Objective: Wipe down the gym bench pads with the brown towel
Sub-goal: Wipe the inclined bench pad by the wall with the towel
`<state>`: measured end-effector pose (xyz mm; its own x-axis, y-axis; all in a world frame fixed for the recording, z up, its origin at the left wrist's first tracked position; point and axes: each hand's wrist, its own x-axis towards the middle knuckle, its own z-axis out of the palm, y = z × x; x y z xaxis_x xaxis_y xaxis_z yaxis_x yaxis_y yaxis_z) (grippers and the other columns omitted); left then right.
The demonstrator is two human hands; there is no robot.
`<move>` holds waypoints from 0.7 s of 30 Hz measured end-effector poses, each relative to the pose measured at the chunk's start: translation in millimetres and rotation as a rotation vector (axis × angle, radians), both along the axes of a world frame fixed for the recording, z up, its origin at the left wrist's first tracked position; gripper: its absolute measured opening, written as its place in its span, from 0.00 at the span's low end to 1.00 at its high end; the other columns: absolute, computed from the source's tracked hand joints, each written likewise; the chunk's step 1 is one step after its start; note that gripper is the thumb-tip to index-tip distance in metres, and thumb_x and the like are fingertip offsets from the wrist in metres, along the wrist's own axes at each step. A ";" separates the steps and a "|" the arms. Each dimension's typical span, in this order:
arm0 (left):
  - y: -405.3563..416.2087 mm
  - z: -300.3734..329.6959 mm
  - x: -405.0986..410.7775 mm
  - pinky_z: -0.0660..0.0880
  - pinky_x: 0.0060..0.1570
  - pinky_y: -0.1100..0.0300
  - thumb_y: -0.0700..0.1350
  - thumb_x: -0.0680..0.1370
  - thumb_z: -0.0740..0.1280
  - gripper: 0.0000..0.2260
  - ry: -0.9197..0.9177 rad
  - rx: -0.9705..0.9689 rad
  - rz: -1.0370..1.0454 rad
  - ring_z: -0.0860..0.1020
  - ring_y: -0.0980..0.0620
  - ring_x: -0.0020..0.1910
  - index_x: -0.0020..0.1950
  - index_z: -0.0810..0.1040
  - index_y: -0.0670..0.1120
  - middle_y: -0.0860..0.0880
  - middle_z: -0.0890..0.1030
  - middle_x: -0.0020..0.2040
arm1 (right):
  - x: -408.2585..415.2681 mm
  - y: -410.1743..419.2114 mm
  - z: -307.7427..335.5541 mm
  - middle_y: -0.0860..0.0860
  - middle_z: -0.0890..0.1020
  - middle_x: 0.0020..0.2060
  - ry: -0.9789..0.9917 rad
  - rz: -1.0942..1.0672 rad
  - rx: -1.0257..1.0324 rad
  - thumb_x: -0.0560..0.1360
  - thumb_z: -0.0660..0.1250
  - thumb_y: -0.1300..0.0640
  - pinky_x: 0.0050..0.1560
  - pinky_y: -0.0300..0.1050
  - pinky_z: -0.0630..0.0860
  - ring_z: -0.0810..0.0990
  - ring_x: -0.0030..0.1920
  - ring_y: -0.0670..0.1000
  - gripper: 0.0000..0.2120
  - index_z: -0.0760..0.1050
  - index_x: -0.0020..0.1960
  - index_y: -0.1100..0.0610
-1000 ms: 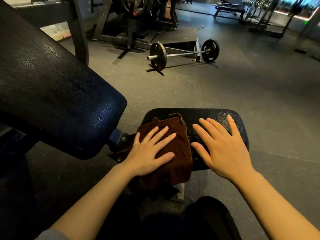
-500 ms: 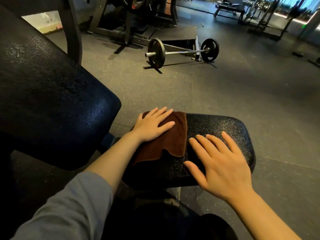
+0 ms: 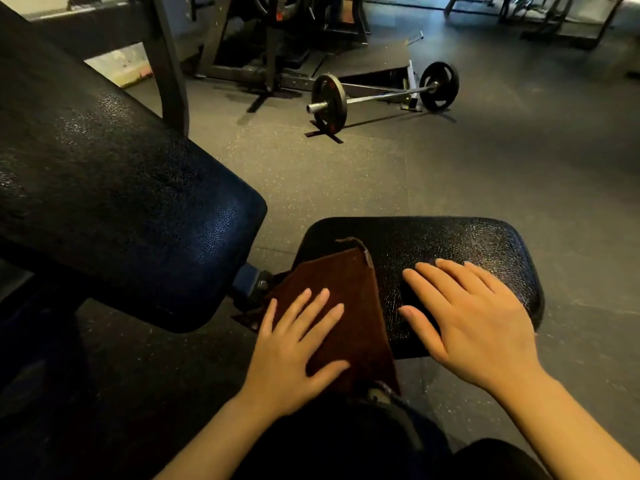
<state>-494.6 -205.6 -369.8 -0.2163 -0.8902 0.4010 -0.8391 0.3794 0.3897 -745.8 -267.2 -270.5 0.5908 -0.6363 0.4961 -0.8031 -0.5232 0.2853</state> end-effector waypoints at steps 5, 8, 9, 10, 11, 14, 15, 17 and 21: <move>-11.6 -8.0 0.2 0.63 0.68 0.35 0.71 0.76 0.59 0.31 0.097 -0.186 0.062 0.66 0.48 0.74 0.73 0.68 0.54 0.49 0.71 0.73 | 0.8 -1.7 -3.0 0.55 0.83 0.57 -0.006 0.005 -0.030 0.82 0.55 0.43 0.63 0.55 0.71 0.80 0.59 0.59 0.24 0.80 0.61 0.57; -11.0 0.5 -11.4 0.66 0.66 0.35 0.73 0.76 0.54 0.33 -0.039 -0.174 0.063 0.68 0.45 0.73 0.75 0.65 0.55 0.50 0.70 0.74 | 0.7 -1.3 -3.9 0.55 0.83 0.57 -0.013 0.003 -0.033 0.81 0.55 0.42 0.62 0.57 0.73 0.80 0.59 0.59 0.24 0.80 0.62 0.57; -12.2 4.6 -16.2 0.68 0.64 0.34 0.73 0.77 0.52 0.33 -0.092 -0.171 0.061 0.69 0.43 0.72 0.75 0.65 0.55 0.50 0.70 0.74 | 0.9 -1.4 -4.4 0.55 0.83 0.57 -0.011 0.005 -0.033 0.81 0.56 0.42 0.62 0.57 0.73 0.80 0.59 0.59 0.24 0.80 0.62 0.57; -13.9 9.4 -22.7 0.69 0.63 0.34 0.72 0.77 0.51 0.32 -0.133 -0.162 0.058 0.70 0.42 0.72 0.75 0.64 0.55 0.50 0.71 0.74 | 0.9 -1.1 -5.1 0.55 0.83 0.57 -0.008 0.007 -0.029 0.81 0.56 0.42 0.62 0.57 0.73 0.80 0.59 0.59 0.24 0.80 0.62 0.57; -14.6 15.5 -31.1 0.70 0.62 0.34 0.72 0.78 0.50 0.32 -0.156 -0.147 0.052 0.71 0.41 0.71 0.76 0.63 0.56 0.50 0.71 0.74 | 0.5 -0.5 -5.9 0.55 0.83 0.58 -0.008 0.010 -0.025 0.82 0.55 0.43 0.62 0.57 0.72 0.80 0.60 0.60 0.23 0.80 0.63 0.57; -17.8 30.4 -53.7 0.71 0.63 0.36 0.70 0.78 0.53 0.31 -0.188 -0.131 0.014 0.70 0.41 0.72 0.77 0.60 0.58 0.51 0.70 0.75 | -0.3 0.2 -5.8 0.56 0.82 0.59 -0.016 0.017 -0.022 0.82 0.54 0.44 0.63 0.58 0.72 0.80 0.60 0.60 0.23 0.79 0.63 0.56; -18.7 32.7 -55.6 0.71 0.64 0.37 0.69 0.78 0.53 0.30 -0.199 -0.137 -0.010 0.70 0.42 0.72 0.77 0.60 0.58 0.50 0.70 0.75 | -0.5 0.4 -5.6 0.56 0.82 0.59 -0.019 0.019 -0.024 0.82 0.54 0.44 0.63 0.58 0.72 0.80 0.60 0.60 0.23 0.79 0.63 0.56; -19.2 27.7 -42.4 0.72 0.64 0.40 0.68 0.79 0.54 0.29 -0.218 -0.178 -0.076 0.71 0.42 0.72 0.77 0.61 0.58 0.49 0.70 0.75 | -1.1 0.5 -5.8 0.55 0.82 0.59 -0.015 0.026 -0.031 0.82 0.54 0.44 0.63 0.57 0.72 0.80 0.60 0.60 0.22 0.80 0.63 0.56; -17.3 0.3 17.2 0.72 0.65 0.41 0.68 0.79 0.58 0.30 -0.199 -0.238 -0.105 0.68 0.43 0.73 0.77 0.63 0.55 0.46 0.69 0.74 | -0.2 -1.1 -6.6 0.55 0.83 0.58 -0.023 0.024 -0.073 0.82 0.54 0.45 0.63 0.56 0.71 0.81 0.59 0.59 0.22 0.80 0.61 0.57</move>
<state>-477.4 -222.9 -369.5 -0.3968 -0.7450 0.5362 -0.8413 0.5289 0.1123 -745.9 -268.4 -277.1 0.5936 -0.5837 0.5540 -0.7972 -0.5208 0.3054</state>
